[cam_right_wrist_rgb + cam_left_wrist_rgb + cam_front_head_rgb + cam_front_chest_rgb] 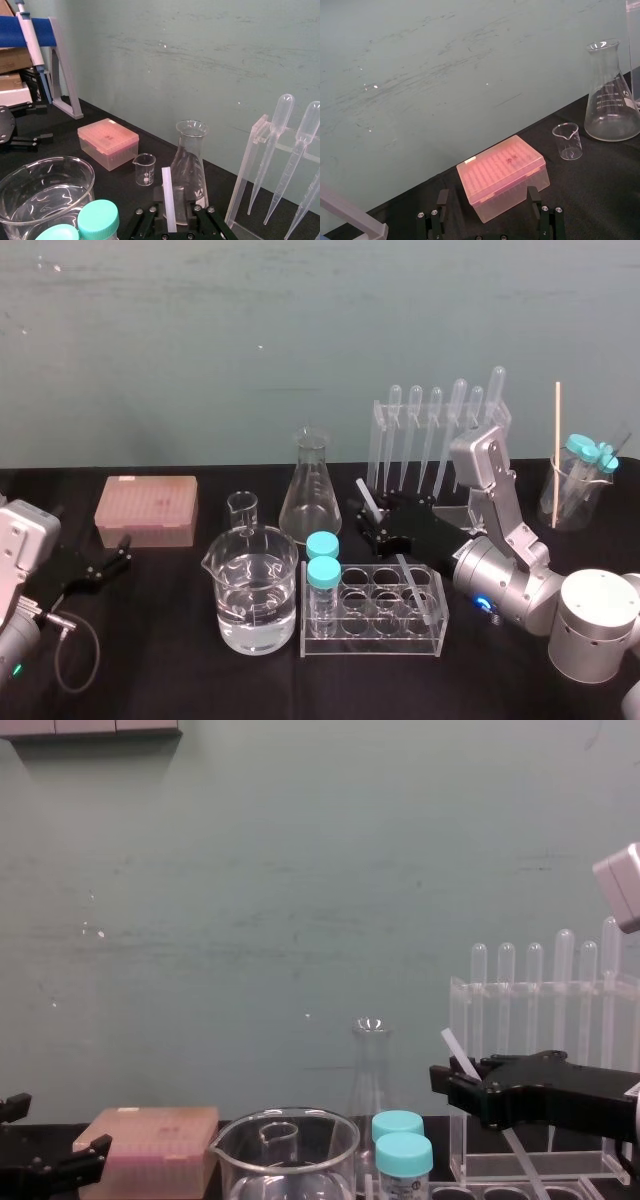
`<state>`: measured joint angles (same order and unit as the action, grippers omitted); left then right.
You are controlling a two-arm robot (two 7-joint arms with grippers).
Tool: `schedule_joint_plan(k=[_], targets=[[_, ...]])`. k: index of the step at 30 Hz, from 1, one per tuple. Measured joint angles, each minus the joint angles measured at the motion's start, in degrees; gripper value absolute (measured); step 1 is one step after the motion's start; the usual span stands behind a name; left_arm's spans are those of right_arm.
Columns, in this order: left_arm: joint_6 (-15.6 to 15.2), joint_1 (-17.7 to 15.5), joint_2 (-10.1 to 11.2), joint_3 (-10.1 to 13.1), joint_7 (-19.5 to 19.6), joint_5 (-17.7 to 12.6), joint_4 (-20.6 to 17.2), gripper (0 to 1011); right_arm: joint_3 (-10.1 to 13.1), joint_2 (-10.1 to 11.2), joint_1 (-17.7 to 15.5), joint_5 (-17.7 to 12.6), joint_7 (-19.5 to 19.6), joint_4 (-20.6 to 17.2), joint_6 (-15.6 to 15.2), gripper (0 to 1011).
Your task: Pick up the stirring rod with one hand, then place it down.
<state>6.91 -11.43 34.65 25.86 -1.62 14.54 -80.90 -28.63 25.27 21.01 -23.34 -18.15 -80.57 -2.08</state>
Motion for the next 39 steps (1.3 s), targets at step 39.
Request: schedule_joint_plan(k=[39], targets=[[0.0, 0.0, 0.0, 0.0, 0.0, 0.0, 0.0, 1000, 10.0, -6.2, 0.0, -3.1, -9.1, 2.1, 28.8, 65]])
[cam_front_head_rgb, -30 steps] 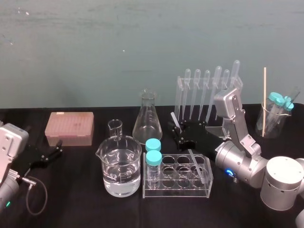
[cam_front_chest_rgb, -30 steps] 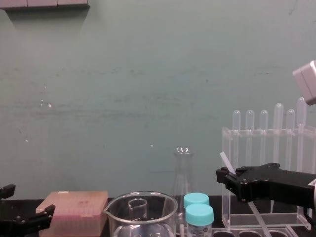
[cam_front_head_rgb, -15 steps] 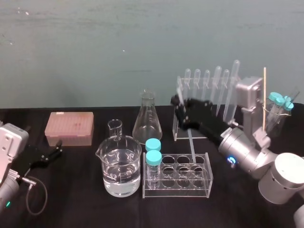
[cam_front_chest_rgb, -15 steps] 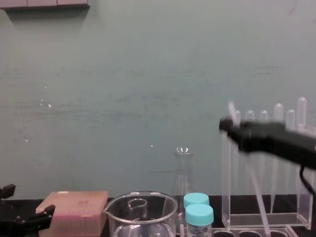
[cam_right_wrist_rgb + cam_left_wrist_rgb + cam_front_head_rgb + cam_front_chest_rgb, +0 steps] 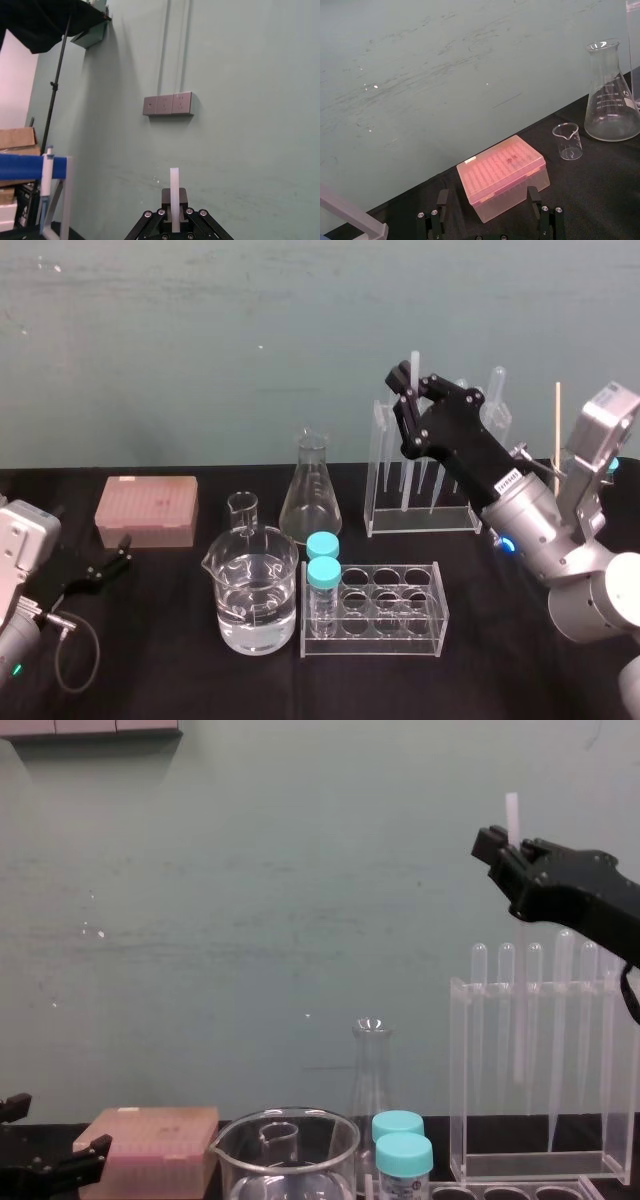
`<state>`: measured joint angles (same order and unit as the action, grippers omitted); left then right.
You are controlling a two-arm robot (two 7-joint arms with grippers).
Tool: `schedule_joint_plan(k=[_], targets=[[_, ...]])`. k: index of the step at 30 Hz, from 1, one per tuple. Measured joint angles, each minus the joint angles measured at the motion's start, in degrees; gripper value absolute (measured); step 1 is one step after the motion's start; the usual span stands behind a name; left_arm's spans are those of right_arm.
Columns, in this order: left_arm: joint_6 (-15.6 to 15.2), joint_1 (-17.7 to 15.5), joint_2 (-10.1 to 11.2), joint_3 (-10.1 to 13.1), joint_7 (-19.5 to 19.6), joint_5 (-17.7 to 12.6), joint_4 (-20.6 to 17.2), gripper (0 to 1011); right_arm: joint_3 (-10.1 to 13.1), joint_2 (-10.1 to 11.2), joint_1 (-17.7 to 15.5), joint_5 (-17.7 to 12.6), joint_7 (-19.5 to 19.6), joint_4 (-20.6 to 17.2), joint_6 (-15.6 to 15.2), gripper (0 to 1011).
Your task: Pick up the stirring rod with one hand, then place it down.
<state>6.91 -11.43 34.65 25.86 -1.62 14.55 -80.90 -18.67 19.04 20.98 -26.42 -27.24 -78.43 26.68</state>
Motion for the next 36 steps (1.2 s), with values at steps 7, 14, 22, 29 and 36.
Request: schedule_joint_plan(k=[7, 14, 22, 29, 36], targets=[[0.0, 0.0, 0.0, 0.0, 0.0, 0.0, 0.0, 1000, 0.6, 0.2, -1.7, 0.4, -1.3, 1.6, 0.4, 64], [0.0, 0.0, 0.0, 0.0, 0.0, 0.0, 0.0, 1000, 0.5, 0.2, -1.5, 0.4, -1.3, 1.5, 0.4, 64], [0.0, 0.0, 0.0, 0.0, 0.0, 0.0, 0.0, 1000, 0.5, 0.2, -1.4, 0.4, -1.3, 1.3, 0.4, 64], [0.0, 0.0, 0.0, 0.0, 0.0, 0.0, 0.0, 1000, 0.4, 0.2, -1.4, 0.4, -1.3, 1.3, 0.4, 64], [0.0, 0.0, 0.0, 0.0, 0.0, 0.0, 0.0, 1000, 0.4, 0.2, -1.3, 0.4, -1.2, 1.2, 0.4, 64]])
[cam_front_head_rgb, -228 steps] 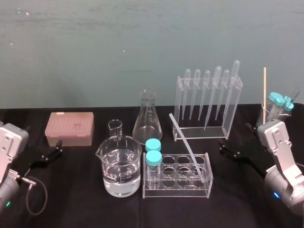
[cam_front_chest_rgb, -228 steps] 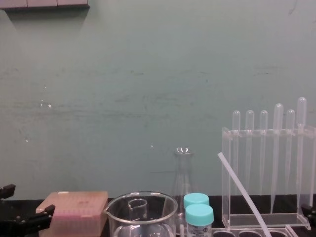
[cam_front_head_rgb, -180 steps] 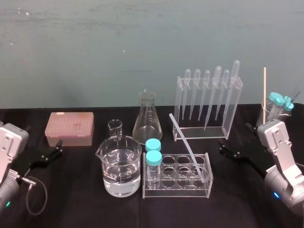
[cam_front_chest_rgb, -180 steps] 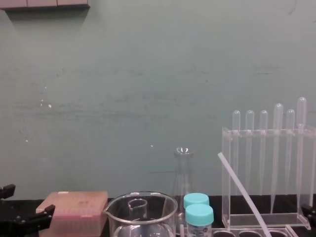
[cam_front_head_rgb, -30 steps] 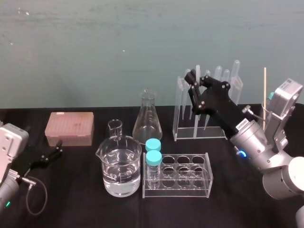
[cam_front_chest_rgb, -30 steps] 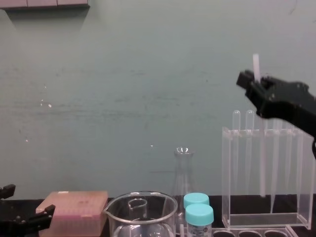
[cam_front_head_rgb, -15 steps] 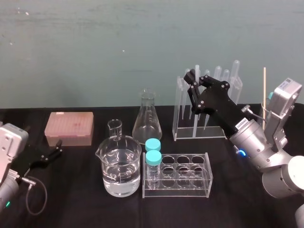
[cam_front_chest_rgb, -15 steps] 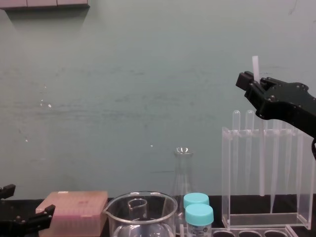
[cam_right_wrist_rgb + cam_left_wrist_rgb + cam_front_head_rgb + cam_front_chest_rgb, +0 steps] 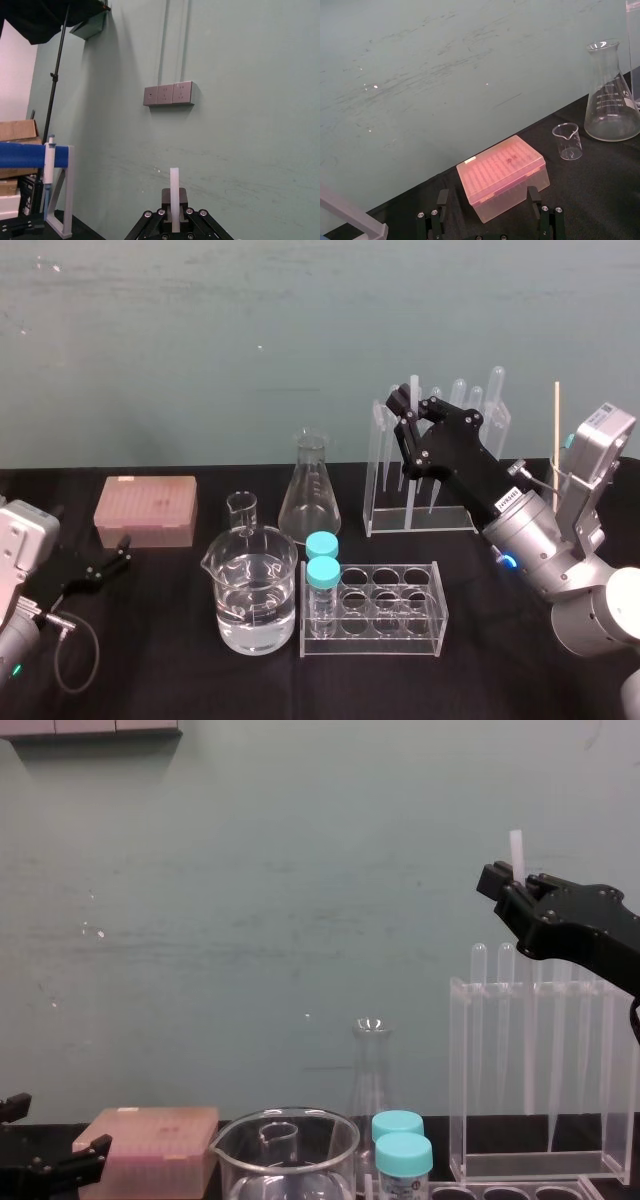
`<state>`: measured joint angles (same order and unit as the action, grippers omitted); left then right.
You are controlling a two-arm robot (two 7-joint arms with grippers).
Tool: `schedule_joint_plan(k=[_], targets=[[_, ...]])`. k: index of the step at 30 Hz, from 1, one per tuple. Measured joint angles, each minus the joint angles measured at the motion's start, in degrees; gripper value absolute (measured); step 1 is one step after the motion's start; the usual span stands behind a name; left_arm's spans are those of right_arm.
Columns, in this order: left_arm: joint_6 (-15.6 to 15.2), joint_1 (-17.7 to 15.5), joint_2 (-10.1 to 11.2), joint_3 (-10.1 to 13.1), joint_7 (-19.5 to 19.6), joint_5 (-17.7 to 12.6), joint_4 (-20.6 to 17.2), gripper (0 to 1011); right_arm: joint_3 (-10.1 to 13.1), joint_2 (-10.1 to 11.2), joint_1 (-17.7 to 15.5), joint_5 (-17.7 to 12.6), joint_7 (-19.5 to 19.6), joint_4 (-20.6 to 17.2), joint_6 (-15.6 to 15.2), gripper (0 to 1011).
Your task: Pick up the stirring rod with one hand, then place it down.
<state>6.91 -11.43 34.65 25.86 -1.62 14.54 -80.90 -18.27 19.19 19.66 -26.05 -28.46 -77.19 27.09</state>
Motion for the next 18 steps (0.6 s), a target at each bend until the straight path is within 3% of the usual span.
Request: schedule_joint_plan(k=[18], targets=[[0.0, 0.0, 0.0, 0.0, 0.0, 0.0, 0.0, 1000, 0.0, 0.0, 0.0, 0.0, 0.0, 0.0, 0.0, 64]])
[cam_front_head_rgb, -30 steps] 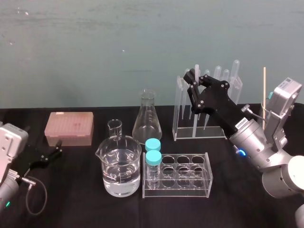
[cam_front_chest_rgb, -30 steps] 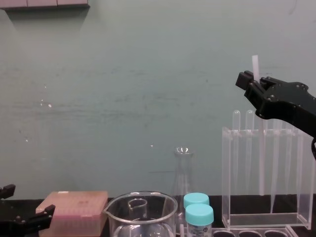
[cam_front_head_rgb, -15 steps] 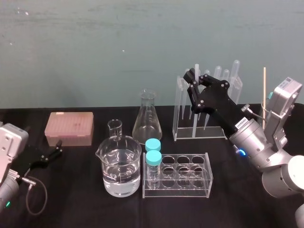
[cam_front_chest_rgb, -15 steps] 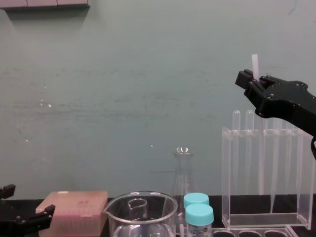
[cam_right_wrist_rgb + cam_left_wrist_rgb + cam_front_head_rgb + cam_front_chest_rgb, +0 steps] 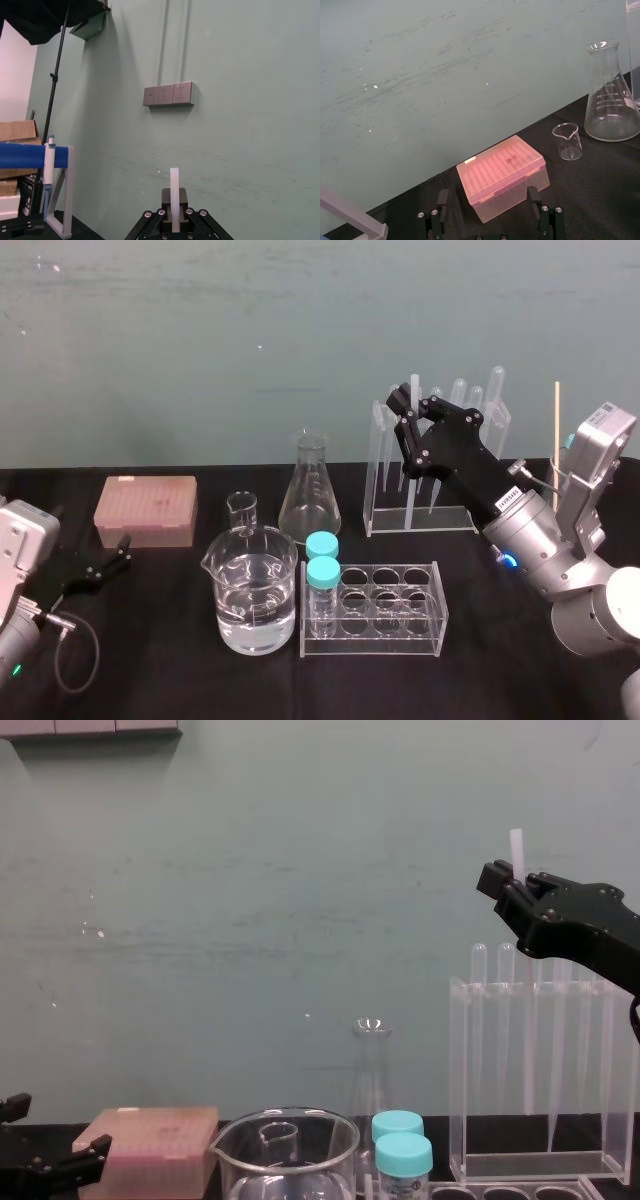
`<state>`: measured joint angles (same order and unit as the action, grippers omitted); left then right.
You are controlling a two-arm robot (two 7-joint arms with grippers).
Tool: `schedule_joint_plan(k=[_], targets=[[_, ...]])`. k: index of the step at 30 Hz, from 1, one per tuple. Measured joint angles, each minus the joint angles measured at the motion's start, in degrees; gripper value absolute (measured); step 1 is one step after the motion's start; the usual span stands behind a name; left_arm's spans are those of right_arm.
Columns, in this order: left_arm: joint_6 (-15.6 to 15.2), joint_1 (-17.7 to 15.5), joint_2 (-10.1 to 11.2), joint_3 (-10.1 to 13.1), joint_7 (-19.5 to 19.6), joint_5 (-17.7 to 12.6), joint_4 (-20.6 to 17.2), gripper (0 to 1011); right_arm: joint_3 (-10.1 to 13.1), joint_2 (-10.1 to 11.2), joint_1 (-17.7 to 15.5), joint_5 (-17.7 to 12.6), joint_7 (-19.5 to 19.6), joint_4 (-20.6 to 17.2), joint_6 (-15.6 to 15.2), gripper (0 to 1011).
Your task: Pick up the stirring rod with one hand, then place it down.
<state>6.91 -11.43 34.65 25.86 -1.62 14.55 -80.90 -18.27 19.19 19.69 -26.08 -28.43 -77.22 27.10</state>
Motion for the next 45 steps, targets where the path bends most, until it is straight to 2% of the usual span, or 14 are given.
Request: schedule_joint_plan(k=[45], targets=[[0.0, 0.0, 0.0, 0.0, 0.0, 0.0, 0.0, 1000, 0.0, 0.0, 0.0, 0.0, 0.0, 0.0, 0.0, 64]])
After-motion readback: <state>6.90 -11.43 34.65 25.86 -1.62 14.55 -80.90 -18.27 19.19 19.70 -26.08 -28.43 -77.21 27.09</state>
